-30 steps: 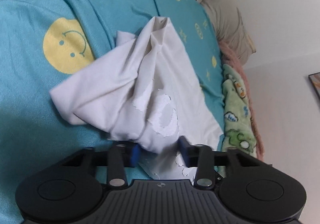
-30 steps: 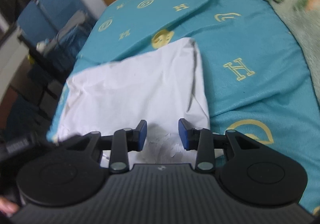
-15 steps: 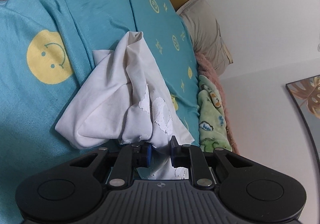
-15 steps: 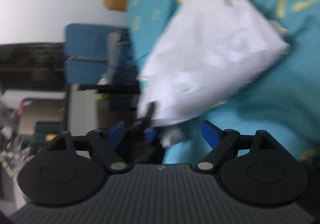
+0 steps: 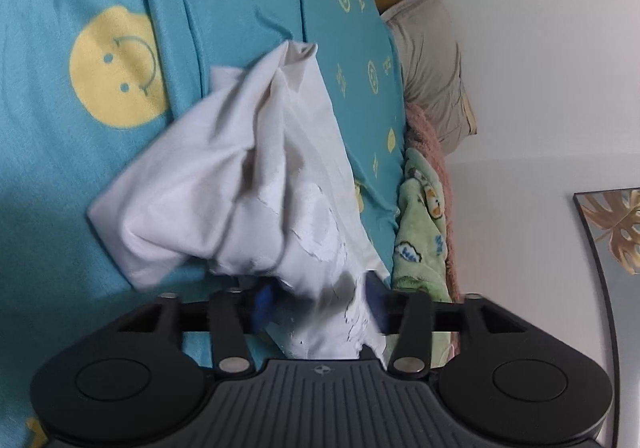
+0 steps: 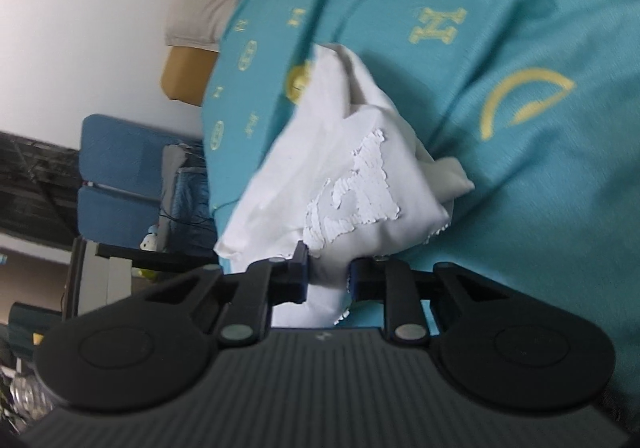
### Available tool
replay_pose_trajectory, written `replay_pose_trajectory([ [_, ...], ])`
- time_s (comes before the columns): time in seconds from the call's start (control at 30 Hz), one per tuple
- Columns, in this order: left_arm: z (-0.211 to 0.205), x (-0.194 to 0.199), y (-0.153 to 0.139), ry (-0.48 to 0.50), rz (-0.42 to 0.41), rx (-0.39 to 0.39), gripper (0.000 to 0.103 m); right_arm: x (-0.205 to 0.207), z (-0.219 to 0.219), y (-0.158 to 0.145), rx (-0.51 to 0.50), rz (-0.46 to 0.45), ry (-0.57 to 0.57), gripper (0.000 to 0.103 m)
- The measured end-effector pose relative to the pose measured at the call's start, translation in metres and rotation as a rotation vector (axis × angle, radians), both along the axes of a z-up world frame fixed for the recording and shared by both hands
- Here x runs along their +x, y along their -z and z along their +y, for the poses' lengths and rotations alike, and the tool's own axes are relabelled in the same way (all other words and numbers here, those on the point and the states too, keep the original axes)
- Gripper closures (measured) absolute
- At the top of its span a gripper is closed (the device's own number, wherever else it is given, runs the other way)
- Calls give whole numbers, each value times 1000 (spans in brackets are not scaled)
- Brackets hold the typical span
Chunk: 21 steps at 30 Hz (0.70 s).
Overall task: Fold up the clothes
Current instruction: 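Carry the folded shirt with both grippers toward the wall by the pillow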
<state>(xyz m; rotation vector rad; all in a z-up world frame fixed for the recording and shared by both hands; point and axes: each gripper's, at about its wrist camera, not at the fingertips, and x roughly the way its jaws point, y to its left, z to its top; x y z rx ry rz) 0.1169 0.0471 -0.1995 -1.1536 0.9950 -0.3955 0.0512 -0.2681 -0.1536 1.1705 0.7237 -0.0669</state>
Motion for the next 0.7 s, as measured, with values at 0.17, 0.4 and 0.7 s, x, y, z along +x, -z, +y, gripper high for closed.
replay_pose_trajectory([
  [0.17,-5,14,12,16,28,7,34,3,-6,-16,-9,-69,-8,85],
  [0.4,13,19,21,-63,13,-108,64,0,-5,-40,-62,-133,5,86],
  [0.7,-11,-3,-82,116,-160,29,80,-53,-19,-109,-101,-198,24,86],
])
